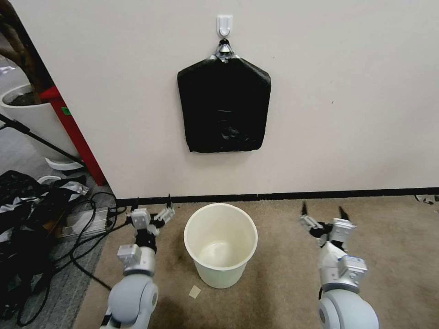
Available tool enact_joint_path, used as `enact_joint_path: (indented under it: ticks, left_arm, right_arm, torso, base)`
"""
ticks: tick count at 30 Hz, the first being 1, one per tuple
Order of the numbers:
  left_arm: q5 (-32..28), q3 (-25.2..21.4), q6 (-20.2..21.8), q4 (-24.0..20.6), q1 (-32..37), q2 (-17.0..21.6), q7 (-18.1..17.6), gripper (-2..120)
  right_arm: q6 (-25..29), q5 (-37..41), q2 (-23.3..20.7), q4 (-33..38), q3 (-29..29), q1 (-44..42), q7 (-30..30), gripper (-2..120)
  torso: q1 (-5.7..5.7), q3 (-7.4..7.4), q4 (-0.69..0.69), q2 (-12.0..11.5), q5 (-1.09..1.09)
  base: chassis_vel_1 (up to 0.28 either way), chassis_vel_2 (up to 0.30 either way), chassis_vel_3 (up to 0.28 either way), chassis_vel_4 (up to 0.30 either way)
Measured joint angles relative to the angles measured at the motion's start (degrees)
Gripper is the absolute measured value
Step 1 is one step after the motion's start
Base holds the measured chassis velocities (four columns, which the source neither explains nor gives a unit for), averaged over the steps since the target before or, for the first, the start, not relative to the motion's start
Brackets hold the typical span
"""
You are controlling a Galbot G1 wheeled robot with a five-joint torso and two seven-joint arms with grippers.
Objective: Place a trash bag onto the trash bin.
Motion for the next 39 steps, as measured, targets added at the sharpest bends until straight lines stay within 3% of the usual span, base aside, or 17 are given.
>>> enact_joint_path:
  ticks: [2,10,15,18,19,20,22,26,29,33,35,39]
  left_arm:
    - [1.25,0.16,-0.23,0.53,-0.42,0.06,0.38,100]
    - [2.01,1.33,-0.57,0.22,-0.83,0.53,1.70,100]
    - [0.28,2.07,-1.84,-1.84,-0.63,0.71,0.62,100]
    - [-0.63,2.15,-2.66,-4.91,1.79,1.24,-0.37,100]
    - [-0.63,2.15,-2.66,-4.91,1.79,1.24,-0.37,100]
    - [-0.69,2.13,-2.74,-5.32,2.25,1.32,-0.48,100]
    - [-0.78,1.86,-3.26,-6.74,4.25,1.62,-1.13,100]
    - [-0.66,1.49,-3.78,-7.50,6.01,1.86,-1.35,100]
    - [0.70,0.56,-3.93,-8.42,8.63,1.97,-1.47,100]
    - [2.00,-0.29,-3.95,-8.60,9.62,1.80,-1.61,100]
    - [2.58,-1.20,-4.02,-9.33,10.62,1.51,-2.01,100]
    - [3.08,-2.34,-4.02,-10.11,11.54,1.41,-2.41,100]
  right_arm:
    - [2.62,-1.69,-0.60,-1.73,-0.18,0.84,-1.65,100]
    - [2.87,-0.97,-2.37,-4.31,-2.46,3.39,-3.48,100]
    - [2.29,3.10,-2.85,-4.04,-2.30,3.82,-7.94,100]
    - [2.27,12.63,-5.92,-4.80,-4.77,8.92,-9.41,100]
    - [2.27,12.63,-5.92,-4.80,-4.77,8.92,-9.41,100]
    - [3.46,15.74,-6.69,-5.38,-5.71,10.65,-10.08,100]
    - [10.36,29.99,-8.92,-8.16,-10.57,18.63,-13.08,100]
    - [12.12,42.57,-8.99,-10.80,-15.64,26.70,-14.00,100]
    - [12.38,53.53,-6.69,-16.72,-20.58,38.45,-16.55,100]
    - [13.39,54.87,-5.64,-23.16,-22.59,45.59,-20.80,100]
    - [14.21,54.97,-4.97,-30.68,-25.04,52.04,-24.41,100]
    - [14.67,56.66,-3.07,-37.55,-27.58,60.33,-26.30,100]
  torso:
    - [0.00,0.00,0.02,0.00,0.03]
    - [0.00,0.00,0.02,0.00,0.02]
    - [0.00,0.00,-0.01,0.00,0.02]
    - [0.00,0.00,-0.01,0.00,0.02]
    - [0.00,0.00,-0.01,0.00,0.02]
    - [0.00,0.00,0.00,0.00,0.02]
    - [0.00,0.00,0.03,0.00,0.02]
    - [0.00,0.00,0.03,0.00,0.01]
    - [0.00,0.00,0.02,0.00,0.01]
    - [0.00,0.00,0.02,0.00,0.00]
    - [0.00,0.02,0.01,-0.01,0.01]
    - [0.00,0.00,0.01,0.00,0.00]
  base:
    - [0.000,0.000,0.000,0.000]
    - [0.000,0.000,0.000,0.000]
    - [0.000,0.000,0.000,0.000]
    - [0.000,0.000,0.000,0.000]
    - [0.000,0.000,0.000,0.000]
    - [0.000,0.000,0.000,0.000]
    - [0.000,0.000,0.000,0.000]
    - [0.000,0.000,0.000,0.000]
    - [0.000,0.000,0.000,0.000]
    - [0.000,0.000,0.000,0.000]
    - [0.000,0.000,0.000,0.000]
    - [0.000,0.000,0.000,0.000]
